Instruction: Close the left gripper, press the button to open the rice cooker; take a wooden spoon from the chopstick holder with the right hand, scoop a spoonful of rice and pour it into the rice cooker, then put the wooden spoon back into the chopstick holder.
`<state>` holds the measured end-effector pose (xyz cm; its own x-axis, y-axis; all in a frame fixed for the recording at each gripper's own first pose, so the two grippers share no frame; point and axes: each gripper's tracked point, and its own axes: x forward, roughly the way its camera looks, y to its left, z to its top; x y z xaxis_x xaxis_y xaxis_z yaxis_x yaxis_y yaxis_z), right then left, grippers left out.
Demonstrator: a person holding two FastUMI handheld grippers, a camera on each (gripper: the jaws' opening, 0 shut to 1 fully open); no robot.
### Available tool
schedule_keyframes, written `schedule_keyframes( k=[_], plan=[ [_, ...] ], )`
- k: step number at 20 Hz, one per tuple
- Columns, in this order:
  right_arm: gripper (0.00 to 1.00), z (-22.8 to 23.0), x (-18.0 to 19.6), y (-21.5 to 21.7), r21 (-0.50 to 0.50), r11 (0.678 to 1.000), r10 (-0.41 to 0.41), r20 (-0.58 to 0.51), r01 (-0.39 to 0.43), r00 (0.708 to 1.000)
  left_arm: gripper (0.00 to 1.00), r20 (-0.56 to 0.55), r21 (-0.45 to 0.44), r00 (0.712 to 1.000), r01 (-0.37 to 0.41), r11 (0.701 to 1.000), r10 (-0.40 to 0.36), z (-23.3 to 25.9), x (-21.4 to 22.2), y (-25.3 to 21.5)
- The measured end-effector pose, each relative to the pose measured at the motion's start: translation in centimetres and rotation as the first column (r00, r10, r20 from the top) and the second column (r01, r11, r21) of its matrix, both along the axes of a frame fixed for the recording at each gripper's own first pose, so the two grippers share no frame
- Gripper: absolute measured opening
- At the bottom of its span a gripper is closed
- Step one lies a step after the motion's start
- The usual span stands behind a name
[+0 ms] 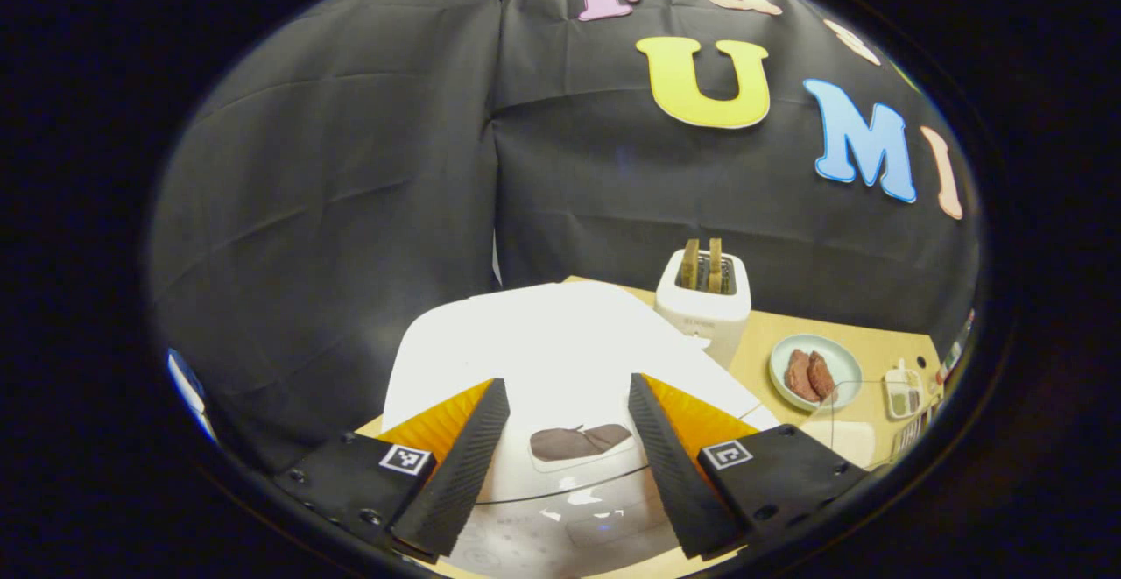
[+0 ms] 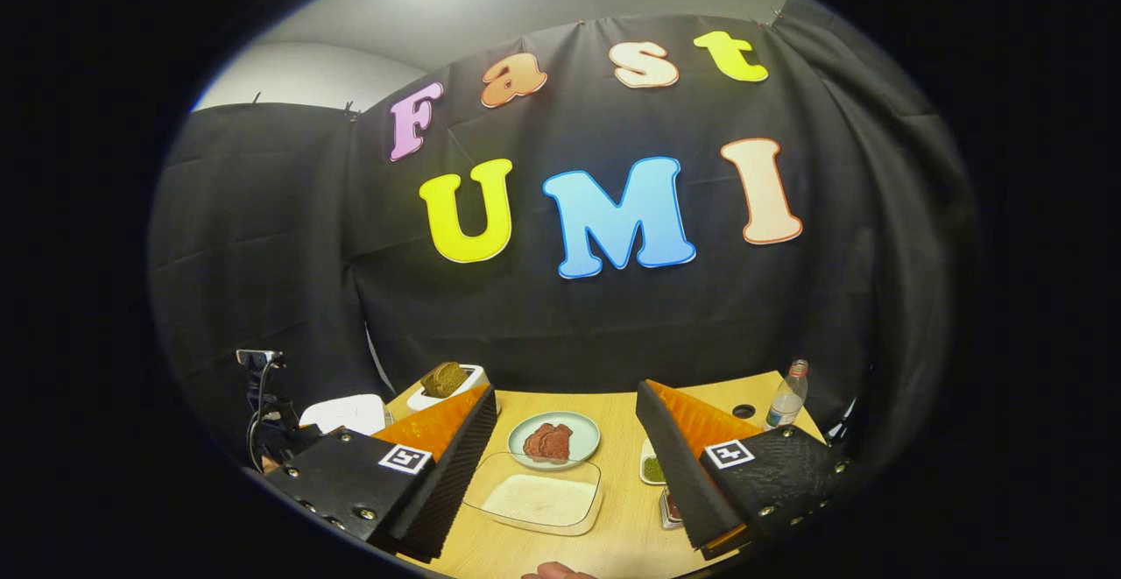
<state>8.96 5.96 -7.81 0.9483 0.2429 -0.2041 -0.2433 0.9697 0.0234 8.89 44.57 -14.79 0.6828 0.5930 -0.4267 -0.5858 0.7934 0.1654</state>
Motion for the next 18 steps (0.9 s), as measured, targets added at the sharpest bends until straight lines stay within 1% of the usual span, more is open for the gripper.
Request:
schedule_keyframes(
  k=[1, 3, 4, 5, 6, 7, 8, 9, 10, 11, 12, 13, 14, 15, 17, 18],
  plan=[
    [0.98, 0.0, 0.0, -0.2, 0.003, 1.000, 0.000, -0.001, 0.000, 1.000, 0.92, -0.008, -0.014, 1.000, -0.003, 1.000, 0.003, -0.2, -0.1, -0.3],
    [0.98, -0.4, -0.1, -0.4, 0.010, 1.000, 0.003, -0.007, -0.003, 1.000, 0.97, -0.020, -0.010, 1.000, 0.020, 1.000, -0.020, -0.2, -0.1, -0.3],
    [0.98, -0.4, -0.1, -0.4, 0.016, 1.000, 0.007, -0.009, -0.007, 1.000, 0.97, -0.019, -0.003, 0.999, 0.027, 1.000, -0.027, -0.1, 0.0, -0.2],
    [0.98, -0.5, -0.2, -0.6, 0.022, 1.000, 0.010, -0.013, -0.010, 1.000, 1.00, -0.016, -0.001, 1.000, 0.025, 1.000, -0.025, 0.1, 0.1, 0.0],
    [0.98, -0.5, -0.3, -0.7, 0.025, 1.000, 0.015, -0.017, -0.015, 1.000, 0.96, -0.016, -0.009, 1.000, 0.012, 1.000, -0.012, 0.0, 0.0, -0.1],
    [0.98, -0.6, -0.2, -1.0, 0.024, 1.000, 0.018, -0.018, -0.018, 1.000, 0.96, -0.011, -0.006, 1.000, -0.001, 1.000, 0.001, 0.3, -0.1, -0.3],
    [0.98, -0.4, -0.1, -1.4, 0.020, 1.000, 0.018, -0.011, -0.018, 1.000, 0.91, 0.008, 0.000, 1.000, -0.007, 1.000, 0.007, 1.0, 0.0, -0.5],
    [0.98, 0.1, -0.1, -1.9, 0.017, 1.000, 0.016, 0.003, -0.016, 1.000, 0.95, 0.036, 0.008, 0.999, -0.004, 1.000, 0.004, 2.0, 0.3, -1.1],
    [0.98, 0.5, 0.0, -2.4, 0.013, 1.000, 0.010, 0.019, -0.010, 1.000, 0.94, 0.068, 0.027, 0.998, 0.010, 1.000, -0.012, 3.5, 0.7, -2.1],
    [0.98, 0.7, 0.2, -3.1, 0.012, 1.000, 0.004, 0.029, -0.004, 1.000, 0.97, 0.099, 0.052, 0.995, 0.029, 0.998, -0.034, 5.0, 1.2, -3.1],
    [0.98, 0.9, 0.2, -3.6, 0.017, 1.000, -0.002, 0.031, 0.001, 1.000, 0.97, 0.120, 0.079, 0.991, 0.053, 0.996, -0.062, 6.8, 1.6, -4.4],
    [0.98, 0.9, 0.4, -4.0, 0.023, 1.000, -0.007, 0.023, 0.006, 1.000, 0.94, 0.141, 0.099, 0.985, 0.081, 0.992, -0.094, 8.6, 2.2, -5.9],
    [0.98, 1.1, 0.5, -4.4, 0.030, 0.999, -0.013, 0.018, 0.013, 1.000, 0.94, 0.176, 0.117, 0.975, 0.114, 0.987, -0.133, 10.5, 2.8, -7.8],
    [0.98, 1.7, 0.4, -4.6, 0.042, 0.999, -0.012, 0.025, 0.011, 1.000, 0.90, 0.213, 0.139, 0.962, 0.144, 0.980, -0.172, 12.9, 3.3, -9.8],
    [0.98, 3.0, 0.6, -5.5, 0.020, 0.999, -0.035, 0.062, 0.033, 0.997, 0.91, 0.279, 0.174, 0.927, 0.207, 0.963, -0.250, 17.0, 4.0, -13.8],
    [0.97, 3.7, 0.3, -5.9, 0.011, 0.999, -0.049, 0.076, 0.049, 0.996, 0.94, 0.307, 0.183, 0.907, 0.242, 0.953, -0.289, 18.7, 4.5, -15.8]
  ],
)
